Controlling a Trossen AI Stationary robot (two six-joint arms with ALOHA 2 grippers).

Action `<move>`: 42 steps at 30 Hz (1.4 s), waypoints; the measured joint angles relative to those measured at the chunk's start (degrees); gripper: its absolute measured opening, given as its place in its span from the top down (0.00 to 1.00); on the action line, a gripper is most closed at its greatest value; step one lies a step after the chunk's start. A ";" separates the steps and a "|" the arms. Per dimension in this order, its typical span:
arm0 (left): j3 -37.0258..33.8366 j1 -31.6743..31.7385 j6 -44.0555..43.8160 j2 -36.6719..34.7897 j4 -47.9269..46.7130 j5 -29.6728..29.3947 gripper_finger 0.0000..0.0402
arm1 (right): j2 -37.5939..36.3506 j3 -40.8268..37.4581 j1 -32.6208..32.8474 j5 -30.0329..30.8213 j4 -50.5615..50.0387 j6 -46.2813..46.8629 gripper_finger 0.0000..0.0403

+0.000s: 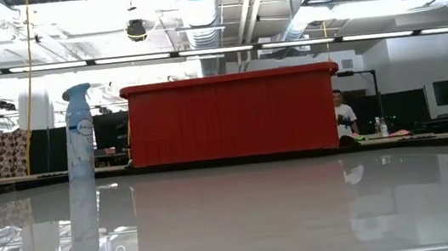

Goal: Fold laundry
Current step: Return to Home Position

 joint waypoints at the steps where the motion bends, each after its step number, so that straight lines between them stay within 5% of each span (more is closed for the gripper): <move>1: 0.00 0.00 0.62 0.48 0.81 -0.01 0.98 | -0.90 1.11 -0.29 -0.03 0.02 -2.71 0.35; 12: 0.00 -0.01 2.99 4.52 4.59 -0.07 0.98 | -7.26 14.16 -5.40 -0.38 5.22 0.01 0.35; 22: 0.00 -0.02 2.93 7.41 7.85 -0.49 0.98 | -7.26 23.88 0.84 3.92 37.77 10.40 0.35; 28: 0.00 -0.02 0.49 8.83 8.51 -1.55 0.98 | -7.20 25.00 6.39 10.70 51.07 7.24 0.35; 30: 0.00 -0.01 -2.55 9.10 8.48 -2.47 0.98 | -7.32 25.61 7.43 19.32 51.86 14.73 0.35; 33: 0.00 0.00 -3.58 9.10 8.50 -2.24 0.98 | -6.21 25.32 13.06 39.96 55.28 23.08 0.35; 39: 0.00 0.00 -1.77 9.07 8.26 -2.00 0.98 | -2.20 24.97 24.69 92.90 59.25 34.23 0.35; 42: 0.00 -0.08 1.89 9.04 6.88 0.56 0.98 | -2.62 25.06 28.02 106.34 56.21 33.00 0.35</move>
